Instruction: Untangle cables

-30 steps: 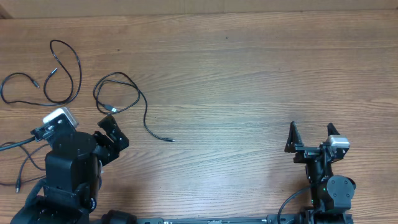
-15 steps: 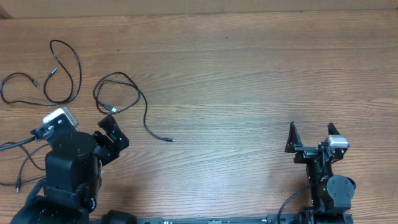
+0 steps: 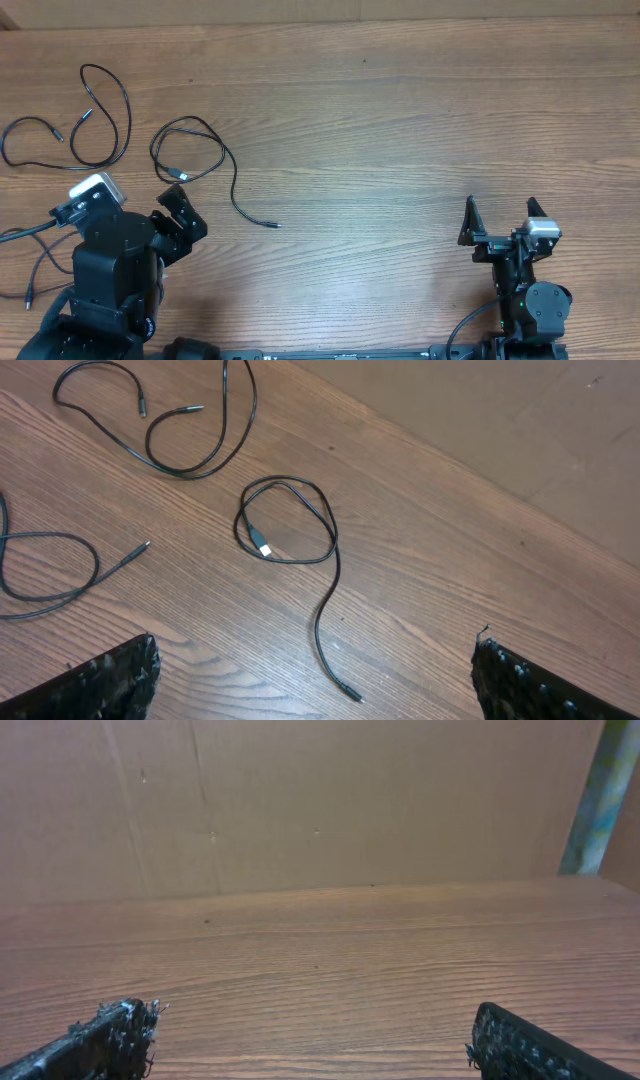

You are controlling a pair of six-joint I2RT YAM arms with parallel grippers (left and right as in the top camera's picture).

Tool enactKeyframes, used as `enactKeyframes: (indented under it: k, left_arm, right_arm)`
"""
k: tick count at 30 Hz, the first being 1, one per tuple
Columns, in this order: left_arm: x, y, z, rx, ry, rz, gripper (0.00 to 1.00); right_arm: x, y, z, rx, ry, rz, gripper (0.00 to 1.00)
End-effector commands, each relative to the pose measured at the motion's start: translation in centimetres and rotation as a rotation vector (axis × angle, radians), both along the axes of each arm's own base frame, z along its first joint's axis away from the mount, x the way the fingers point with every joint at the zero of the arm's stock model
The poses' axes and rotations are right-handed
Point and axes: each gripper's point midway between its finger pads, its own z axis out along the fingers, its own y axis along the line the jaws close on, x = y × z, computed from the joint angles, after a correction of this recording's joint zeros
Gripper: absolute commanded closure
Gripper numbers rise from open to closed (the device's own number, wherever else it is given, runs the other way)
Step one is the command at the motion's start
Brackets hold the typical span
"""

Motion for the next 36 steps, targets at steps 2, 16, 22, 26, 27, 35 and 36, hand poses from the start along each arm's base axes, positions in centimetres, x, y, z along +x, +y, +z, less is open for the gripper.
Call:
enactKeyframes:
  k: [2, 16, 22, 26, 27, 35, 36]
  left_arm:
    - [0.1, 0.2, 0.0, 0.005, -0.003, 0.015, 0.01]
    - [-1.4, 1.1, -3.5, 0.018, 0.041, 0.043, 0.0]
    - [-4.4, 3.7, -5.8, -0.084, -0.062, 0.21, 0.0]
    - [-6.0, 4.3, -7.4, -0.12, -0.13, 0.252, 0.0]
    - [-6.2, 4.2, -7.8, -0.112, -0.146, 0.233, 0.0]
    - [-3.5, 1.6, -8.3, 0.018, -0.368, -0.042, 0.01]
    - [-3.0, 1.3, -8.5, 0.019, -0.396, -0.065, 0.0]
  right_arm:
    - [0.0, 0.0, -0.2, -0.005, -0.001, -0.001, 0.0]
    - [0.0, 0.0, -0.2, -0.005, -0.001, -0.001, 0.0]
    - [0.0, 0.0, -0.2, -0.005, -0.001, -0.001, 0.0]
    - [0.0, 0.0, -0.2, -0.005, -0.001, -0.001, 0.0]
    - [0.0, 0.0, -0.2, -0.005, -0.001, -0.001, 0.0]
    - [0.0, 0.0, -0.2, -0.005, -0.001, -0.001, 0.0]
    - [0.0, 0.0, -0.2, -0.005, -0.001, -0.001, 0.0]
